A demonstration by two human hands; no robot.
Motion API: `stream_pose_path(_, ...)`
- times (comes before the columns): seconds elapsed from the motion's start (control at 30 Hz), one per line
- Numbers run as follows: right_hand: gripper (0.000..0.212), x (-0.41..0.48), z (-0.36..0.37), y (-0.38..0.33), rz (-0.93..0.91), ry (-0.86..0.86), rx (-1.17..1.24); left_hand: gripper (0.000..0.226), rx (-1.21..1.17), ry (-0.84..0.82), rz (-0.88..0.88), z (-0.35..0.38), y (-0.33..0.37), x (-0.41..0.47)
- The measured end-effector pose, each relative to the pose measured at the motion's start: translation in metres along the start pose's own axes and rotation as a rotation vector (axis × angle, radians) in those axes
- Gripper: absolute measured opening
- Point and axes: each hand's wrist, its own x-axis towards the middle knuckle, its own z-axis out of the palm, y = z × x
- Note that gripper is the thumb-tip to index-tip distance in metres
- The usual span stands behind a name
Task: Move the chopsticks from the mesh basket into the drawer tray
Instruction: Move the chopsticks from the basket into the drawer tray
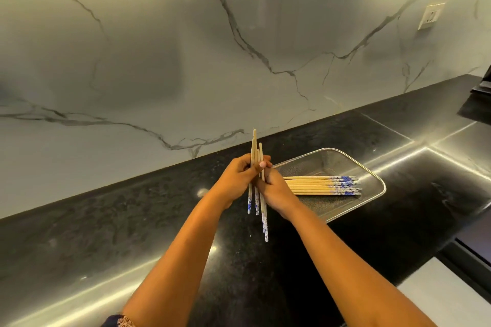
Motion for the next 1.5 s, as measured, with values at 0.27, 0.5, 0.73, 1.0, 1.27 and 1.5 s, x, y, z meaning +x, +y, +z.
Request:
stream_pose_path(0.27, 0.022, -0.012, 0.012, 0.038, -0.046, 0.106, -0.191, 0.021, -0.016, -0.011, -0.059, 0.008, -0.017, -0.014)
stream_pose_path(0.5, 0.019, -0.011, 0.008, 0.039, -0.109, 0.145, -0.171, 0.019, -0.002, -0.072, -0.002, 0.004, -0.009, -0.012)
stream_pose_path(0.73, 0.019, -0.021, 0.01, 0.061, -0.051, 0.091, -0.191, 0.02, -0.052, -0.109, -0.102, 0.011, -0.032, -0.018)
stream_pose_path(1.0, 0.014, -0.021, 0.006, 0.056, 0.041, 0.04, -0.141, 0.022, -0.07, -0.18, -0.18, 0.004, -0.026, -0.017)
stream_pose_path(1.27, 0.021, -0.021, 0.0, 0.027, 0.244, -0.056, 0.191, 0.018, -0.641, 0.296, -0.162, 0.004, -0.017, -0.003)
stream_pose_path(1.5, 0.04, -0.053, 0.003, 0.041, 0.422, 0.303, 0.898, 0.017, -0.938, 0.568, -0.162, -0.006, -0.018, 0.0)
